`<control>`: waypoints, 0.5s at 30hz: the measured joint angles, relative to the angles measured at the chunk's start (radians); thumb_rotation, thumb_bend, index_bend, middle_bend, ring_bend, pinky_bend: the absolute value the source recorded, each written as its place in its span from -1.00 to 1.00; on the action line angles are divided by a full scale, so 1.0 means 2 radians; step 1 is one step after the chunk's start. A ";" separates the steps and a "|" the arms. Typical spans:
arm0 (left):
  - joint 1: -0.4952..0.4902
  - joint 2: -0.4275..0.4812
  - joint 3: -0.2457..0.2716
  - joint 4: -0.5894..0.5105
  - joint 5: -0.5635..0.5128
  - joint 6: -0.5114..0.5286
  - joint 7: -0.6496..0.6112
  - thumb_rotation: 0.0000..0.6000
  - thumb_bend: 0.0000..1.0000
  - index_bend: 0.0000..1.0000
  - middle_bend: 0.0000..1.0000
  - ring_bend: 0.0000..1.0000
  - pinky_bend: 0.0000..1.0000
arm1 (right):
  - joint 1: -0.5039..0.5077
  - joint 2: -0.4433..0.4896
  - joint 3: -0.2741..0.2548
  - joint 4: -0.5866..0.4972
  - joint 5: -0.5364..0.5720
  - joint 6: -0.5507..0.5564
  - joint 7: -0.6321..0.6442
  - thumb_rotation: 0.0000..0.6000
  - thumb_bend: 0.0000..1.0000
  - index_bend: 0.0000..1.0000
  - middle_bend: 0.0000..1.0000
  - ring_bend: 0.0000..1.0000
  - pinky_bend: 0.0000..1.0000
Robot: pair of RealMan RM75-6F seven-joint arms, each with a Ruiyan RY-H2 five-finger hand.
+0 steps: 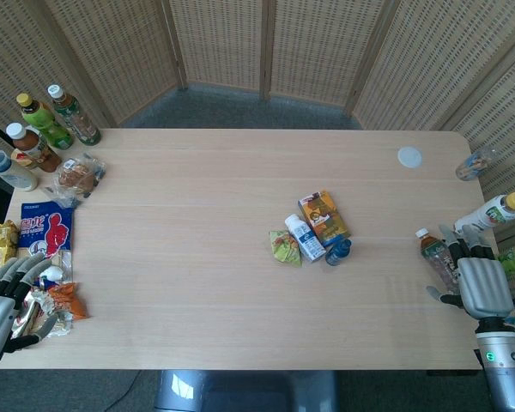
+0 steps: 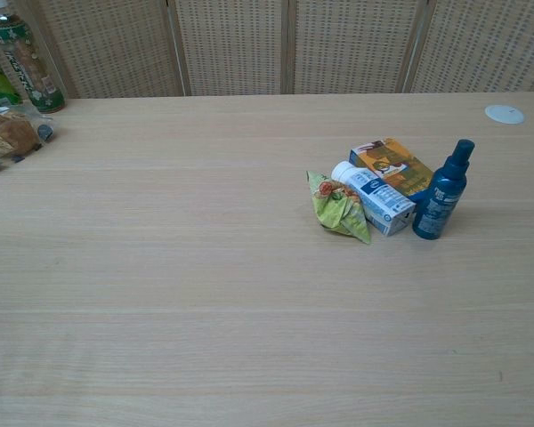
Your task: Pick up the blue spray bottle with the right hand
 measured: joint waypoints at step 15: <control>0.000 0.003 -0.001 -0.002 0.005 0.004 -0.002 1.00 -0.31 -0.85 -0.88 -1.00 -1.00 | 0.001 0.000 0.004 -0.001 -0.005 -0.017 0.073 1.00 -1.00 -1.00 -0.65 -1.00 -0.96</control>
